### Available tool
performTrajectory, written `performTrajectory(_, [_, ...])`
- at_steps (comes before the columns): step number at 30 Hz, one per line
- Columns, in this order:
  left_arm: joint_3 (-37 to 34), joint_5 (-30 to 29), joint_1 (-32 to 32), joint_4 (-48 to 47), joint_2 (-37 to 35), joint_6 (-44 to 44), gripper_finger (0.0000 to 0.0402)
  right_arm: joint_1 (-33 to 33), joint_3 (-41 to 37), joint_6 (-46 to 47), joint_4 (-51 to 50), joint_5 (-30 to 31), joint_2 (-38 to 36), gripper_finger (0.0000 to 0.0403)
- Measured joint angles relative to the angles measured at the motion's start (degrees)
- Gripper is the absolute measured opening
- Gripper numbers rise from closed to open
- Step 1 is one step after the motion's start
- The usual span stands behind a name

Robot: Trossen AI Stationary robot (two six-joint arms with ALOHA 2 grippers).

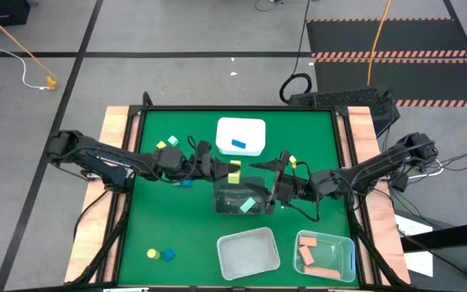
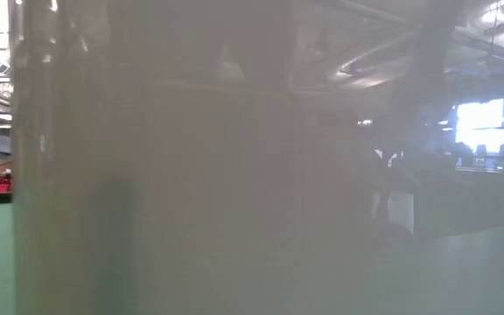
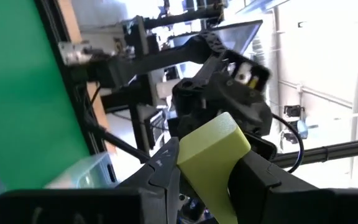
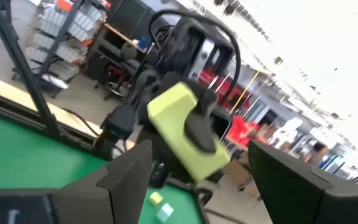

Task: Sort & place blocks by color
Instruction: Put the middle light green block into the gray bin

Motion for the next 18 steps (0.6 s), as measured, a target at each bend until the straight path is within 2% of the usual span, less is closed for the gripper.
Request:
performTrajectory(8, [-0.07,2.94,0.73,8.06,4.91,-4.28,0.0100,-0.10,-0.02,-1.38,2.83,-0.31,4.74,0.0256])
performTrajectory(11, [-0.07,3.07,1.08,7.31,5.42,-5.42,0.0100,0.14,0.03,-1.32,4.78,-2.82,6.39,0.0256])
performTrajectory(18, [-0.04,2.99,1.53,6.32,5.33,-6.32,0.0100,-0.11,0.00,1.23,7.16,-2.91,7.54,0.0241])
